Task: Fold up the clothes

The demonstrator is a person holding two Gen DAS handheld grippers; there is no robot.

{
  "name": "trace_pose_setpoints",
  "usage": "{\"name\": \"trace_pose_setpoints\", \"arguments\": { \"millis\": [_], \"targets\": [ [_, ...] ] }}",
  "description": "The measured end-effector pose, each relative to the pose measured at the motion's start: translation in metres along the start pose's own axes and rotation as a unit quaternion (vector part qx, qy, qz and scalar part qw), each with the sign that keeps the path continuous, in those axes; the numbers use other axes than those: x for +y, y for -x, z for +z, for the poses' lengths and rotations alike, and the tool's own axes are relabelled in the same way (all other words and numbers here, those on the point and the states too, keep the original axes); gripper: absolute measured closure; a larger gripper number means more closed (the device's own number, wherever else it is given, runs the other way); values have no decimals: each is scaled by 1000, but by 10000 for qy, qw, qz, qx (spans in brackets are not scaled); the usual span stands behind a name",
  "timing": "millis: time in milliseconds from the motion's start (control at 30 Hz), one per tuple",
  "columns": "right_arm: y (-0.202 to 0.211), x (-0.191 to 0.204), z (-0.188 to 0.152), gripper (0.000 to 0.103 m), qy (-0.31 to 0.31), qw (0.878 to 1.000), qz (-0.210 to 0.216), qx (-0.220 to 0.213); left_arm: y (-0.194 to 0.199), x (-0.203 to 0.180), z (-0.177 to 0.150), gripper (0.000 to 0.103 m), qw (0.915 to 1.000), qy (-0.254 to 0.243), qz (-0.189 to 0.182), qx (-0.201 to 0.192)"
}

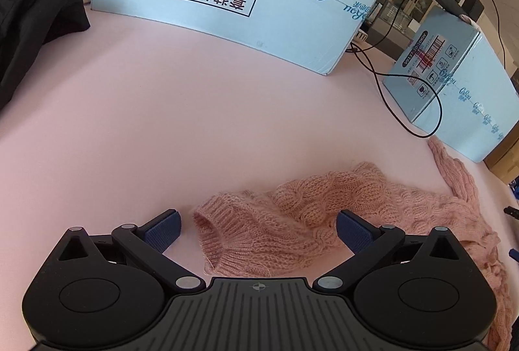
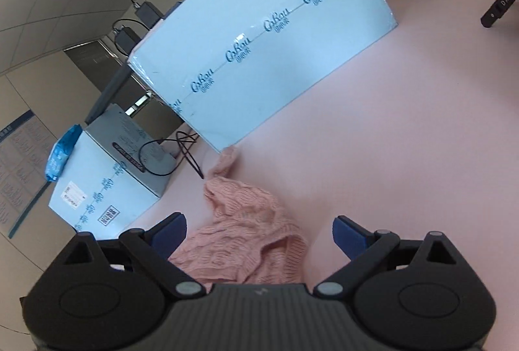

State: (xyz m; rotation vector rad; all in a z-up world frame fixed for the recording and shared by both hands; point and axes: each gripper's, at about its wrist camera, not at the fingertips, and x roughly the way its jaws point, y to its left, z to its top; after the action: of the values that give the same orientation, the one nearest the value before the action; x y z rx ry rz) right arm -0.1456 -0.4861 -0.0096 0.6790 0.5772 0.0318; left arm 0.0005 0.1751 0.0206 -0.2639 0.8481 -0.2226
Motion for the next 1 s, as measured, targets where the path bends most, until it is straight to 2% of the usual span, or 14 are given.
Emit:
{"name": "trace_pose_setpoints", "arguments": {
  "millis": [67,133,167,200,233,267,300,333,400,433,467,667,833,1000],
  "targets": [
    [-20,5,-10,8,25,9999,-110,116,-3,-8,-2,2,9997,-185,146,12],
    [-35,11,-15,8,181,9997,-104,113,-4,-16,-5,10,9988,-404,292,3],
    [-42,17,-16,8,327,9993,-110,109,-4,-19,-5,18,9982,-484,355,3],
    [-48,22,-16,10,447,9988,-124,145,-3,-23,-6,33,9973,-585,451,-6],
    [-52,29,-16,16,573,9981,-155,189,-3,-26,-7,42,9963,-668,539,-15],
    [-56,36,-17,21,723,9969,-194,232,-2,-27,-7,57,9958,-697,601,-24],
    [-62,44,-18,38,935,9949,-188,324,-2,-28,-7,64,9952,-726,662,-32],
    [-66,52,-18,52,1108,9928,-146,435,-2,-29,-7,68,9947,-743,704,-41],
    [-74,66,-23,61,1482,9875,-196,495,-2,-26,-6,77,9953,-697,664,-69],
    [-77,72,-25,76,1647,9849,-268,467,-3,-25,-6,78,9955,-668,665,-102],
    [-81,76,-25,83,1732,9832,-333,465,-5,-24,-5,80,9956,-641,669,-139],
    [-92,90,-17,86,1805,9815,-604,195,-24,-22,10,83,9926,-717,929,-305],
    [-112,88,-2,87,1866,9796,-736,104,-49,-21,38,82,9898,-786,1159,-262],
    [-136,84,15,87,1649,9830,-812,1,-74,-21,65,82,9856,-906,1406,-253]
  ]
}}
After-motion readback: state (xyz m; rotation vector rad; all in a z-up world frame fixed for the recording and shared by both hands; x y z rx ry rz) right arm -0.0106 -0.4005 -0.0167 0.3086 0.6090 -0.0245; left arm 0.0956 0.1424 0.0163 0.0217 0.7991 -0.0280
